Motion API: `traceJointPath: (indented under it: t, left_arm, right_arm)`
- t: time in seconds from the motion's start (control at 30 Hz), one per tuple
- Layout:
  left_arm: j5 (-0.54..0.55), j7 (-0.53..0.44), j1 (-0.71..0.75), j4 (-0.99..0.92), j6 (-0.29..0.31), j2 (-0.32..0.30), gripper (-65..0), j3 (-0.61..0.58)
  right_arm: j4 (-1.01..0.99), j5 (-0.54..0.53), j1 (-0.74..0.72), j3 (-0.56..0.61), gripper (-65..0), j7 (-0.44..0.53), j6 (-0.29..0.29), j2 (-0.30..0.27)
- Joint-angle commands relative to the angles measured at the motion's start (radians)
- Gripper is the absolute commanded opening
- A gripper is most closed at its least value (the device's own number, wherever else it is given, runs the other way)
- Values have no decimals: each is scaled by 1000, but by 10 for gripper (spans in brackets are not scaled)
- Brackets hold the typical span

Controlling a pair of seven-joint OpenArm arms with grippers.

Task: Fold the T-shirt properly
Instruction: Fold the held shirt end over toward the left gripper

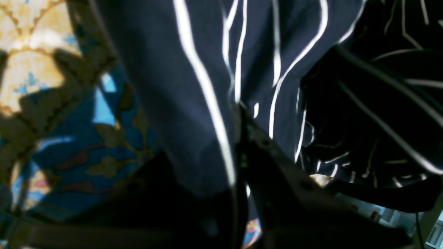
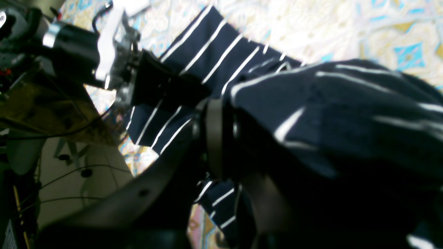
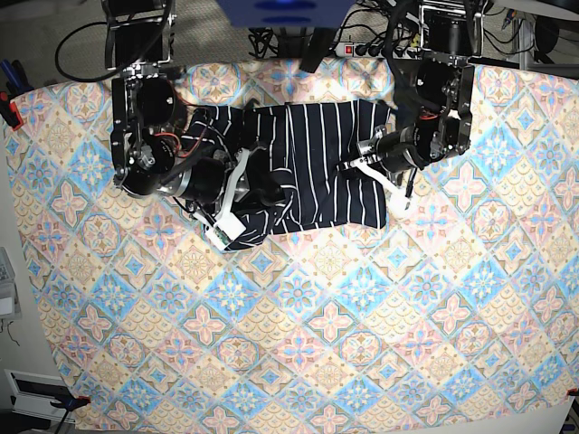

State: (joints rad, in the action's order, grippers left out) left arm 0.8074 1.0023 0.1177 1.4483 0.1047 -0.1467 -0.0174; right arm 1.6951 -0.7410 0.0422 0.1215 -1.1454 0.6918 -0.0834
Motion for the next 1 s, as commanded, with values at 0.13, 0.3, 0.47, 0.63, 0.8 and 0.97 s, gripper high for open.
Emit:
traceJointPath:
  t: [0.13,0.3,0.47,0.63,0.8,0.97]
  left_arm:
    - [19,-4,9,21,8,-20,-467,0]
    - [22,-4,29,22,8,-41,-395,6]
    - [23,-4,55,39,8,-52,-300,20]
    - [22,-4,102,101,11,-52,-243,83]
    - [20,-4,121,111,11,-77,-243,145]
    - [22,-4,135,111,11,-89,-244,199]
  right_arm:
    - [15,-27,-12,-3,-643,21,6,0]
    - [15,-27,-12,-1,-643,20,6,0]
    - [20,-24,-38,43,-643,18,6,0]
    - [26,-5,-63,120,-643,17,6,0]
    - [20,133,-112,266,-643,18,6,0]
    - [-25,208,-181,409,-643,25,6,9]
